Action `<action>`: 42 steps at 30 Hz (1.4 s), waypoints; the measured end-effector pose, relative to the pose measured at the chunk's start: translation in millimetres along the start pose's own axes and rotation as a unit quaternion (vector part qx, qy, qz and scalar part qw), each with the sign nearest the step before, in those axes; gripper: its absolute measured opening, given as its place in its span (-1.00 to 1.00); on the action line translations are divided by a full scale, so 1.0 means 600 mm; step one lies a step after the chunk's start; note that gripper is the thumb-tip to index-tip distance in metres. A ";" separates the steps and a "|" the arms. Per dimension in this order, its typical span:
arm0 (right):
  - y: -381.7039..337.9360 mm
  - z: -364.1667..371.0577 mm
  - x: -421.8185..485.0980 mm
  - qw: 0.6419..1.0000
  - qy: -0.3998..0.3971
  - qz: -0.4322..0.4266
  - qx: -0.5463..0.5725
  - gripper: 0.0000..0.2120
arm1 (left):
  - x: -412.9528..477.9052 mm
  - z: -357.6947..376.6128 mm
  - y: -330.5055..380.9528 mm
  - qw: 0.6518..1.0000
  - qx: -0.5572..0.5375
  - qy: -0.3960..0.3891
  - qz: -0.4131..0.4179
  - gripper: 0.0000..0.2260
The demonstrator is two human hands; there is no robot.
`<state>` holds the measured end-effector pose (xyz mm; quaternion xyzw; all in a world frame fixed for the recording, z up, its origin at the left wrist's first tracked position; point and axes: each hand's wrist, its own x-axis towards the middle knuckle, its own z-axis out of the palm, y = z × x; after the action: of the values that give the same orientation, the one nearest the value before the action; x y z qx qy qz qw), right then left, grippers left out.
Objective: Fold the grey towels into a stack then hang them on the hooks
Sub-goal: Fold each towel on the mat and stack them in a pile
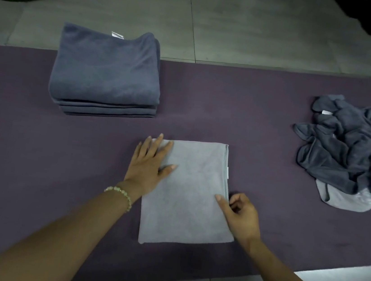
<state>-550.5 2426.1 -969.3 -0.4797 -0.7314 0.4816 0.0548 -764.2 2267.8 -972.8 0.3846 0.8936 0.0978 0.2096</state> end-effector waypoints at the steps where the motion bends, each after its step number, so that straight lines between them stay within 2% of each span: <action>1: 0.005 -0.005 0.000 1.000 0.005 0.007 -0.004 -0.57 | 0.011 -0.007 0.000 1.000 0.019 -0.006 0.011 -0.21; 6: -0.022 -0.004 0.006 0.999 0.011 -0.007 -0.050 -0.64 | 0.060 -0.043 0.024 0.999 0.011 -0.038 0.003 -0.32; 9: -0.042 0.002 0.016 0.998 -0.002 0.026 -0.049 -0.58 | 0.084 -0.065 0.033 0.994 0.037 -0.104 -0.004 -0.32; 13: -0.063 -0.007 0.034 0.990 -0.093 0.097 -0.037 -0.59 | 0.111 -0.111 0.053 0.981 0.063 -0.185 0.005 -0.47; 15: -0.071 -0.015 0.033 0.980 -0.159 0.116 0.007 -0.62 | 0.116 -0.137 0.061 0.976 0.032 -0.215 0.011 -0.61; 17: -0.072 -0.023 0.026 0.970 -0.211 0.114 0.051 -0.58 | 0.109 -0.161 0.073 0.959 -0.027 -0.281 0.004 -0.71; 19: -0.070 -0.031 0.015 0.961 -0.243 0.101 0.082 -0.54 | 0.088 -0.183 0.086 0.942 -0.049 -0.331 -0.002 -0.70; 23: -0.073 -0.044 -0.006 0.935 -0.332 0.102 0.068 -0.59 | 0.026 -0.219 0.081 0.921 -0.143 -0.363 -0.018 -0.74; 26: -0.080 -0.057 -0.013 0.890 -0.434 0.130 0.048 -0.48 | -0.034 -0.241 0.042 0.905 -0.269 -0.326 -0.040 -0.72; 28: -0.090 -0.067 -0.011 0.866 -0.464 0.146 0.119 -0.33 | -0.080 -0.250 0.015 0.885 -0.367 -0.276 -0.073 -0.67; 30: -0.106 -0.068 -0.005 0.842 -0.459 0.164 0.232 -0.31 | -0.124 -0.255 -0.010 0.847 -0.471 -0.219 -0.112 -0.54; 33: -0.151 -0.057 0.004 0.806 -0.430 0.162 0.374 -0.31 | -0.172 -0.253 -0.046 0.781 -0.584 -0.150 -0.161 -0.20; 35: -0.188 -0.040 0.004 0.791 -0.430 0.116 0.419 -0.23 | -0.190 -0.252 -0.068 0.731 -0.647 -0.110 -0.187 -0.17; 37: -0.224 -0.019 -0.006 0.798 -0.437 0.075 0.409 -0.24 | -0.202 -0.253 -0.080 0.690 -0.694 -0.092 -0.185 -0.26; 39: -0.257 0.003 -0.025 0.822 -0.436 0.051 0.362 -0.36 | -0.210 -0.255 -0.087 0.673 -0.717 -0.074 -0.163 -0.35; 40: -0.272 0.011 -0.032 0.840 -0.422 0.041 0.338 -0.45 | -0.215 -0.256 -0.089 0.680 -0.715 -0.059 -0.150 -0.35; 42: -0.294 0.024 -0.037 0.875 -0.371 0.014 0.311 -0.56 | -0.225 -0.258 -0.088 0.716 -0.687 -0.024 -0.124 -0.28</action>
<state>-661.3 2386.6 -835.0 -0.2341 -0.5039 0.8275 -0.0807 -784.9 2131.3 -812.1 0.0225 0.6151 0.6488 0.4475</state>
